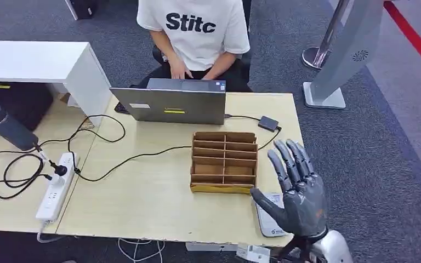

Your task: Pass the card to the sensor for recognition and then transmit it.

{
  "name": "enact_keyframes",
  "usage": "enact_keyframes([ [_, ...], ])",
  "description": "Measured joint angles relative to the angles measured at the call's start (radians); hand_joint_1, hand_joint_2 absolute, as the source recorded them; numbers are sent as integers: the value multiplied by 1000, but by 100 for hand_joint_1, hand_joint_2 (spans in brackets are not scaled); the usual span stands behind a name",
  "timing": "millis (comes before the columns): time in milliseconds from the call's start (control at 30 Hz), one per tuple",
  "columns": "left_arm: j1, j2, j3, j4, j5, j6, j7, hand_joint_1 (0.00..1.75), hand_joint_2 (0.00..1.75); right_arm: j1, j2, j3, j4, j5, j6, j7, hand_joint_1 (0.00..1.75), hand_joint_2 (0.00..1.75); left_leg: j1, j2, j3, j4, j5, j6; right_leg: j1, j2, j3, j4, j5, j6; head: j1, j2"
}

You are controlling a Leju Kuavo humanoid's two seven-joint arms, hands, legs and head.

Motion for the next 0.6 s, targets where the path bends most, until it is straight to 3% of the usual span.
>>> enact_keyframes([
  [267, 0, 1, 18, 0, -13, -2, 0, 0, 175, -47, -71, 73, 126, -23, 59, 34, 0, 175, 0, 0, 0, 0, 0, 0, 0, 0, 0, 0, 0, 0, 0, 0],
  [400, -1, 3, 21, 0, -31, -6, 0, 0, 175, -86, -115, 103, 204, -53, 143, 68, 0, 175, 0, 0, 0, 0, 0, 0, 0, 0, 0, 0, 0, 0, 0, 0],
  [600, -1, 4, 28, 0, -44, -12, 0, 0, 175, -129, -145, 135, 297, -74, 175, 76, 0, 175, 0, 0, 0, 0, 0, 0, 0, 0, 0, 0, 0, 0, 0, 0],
])
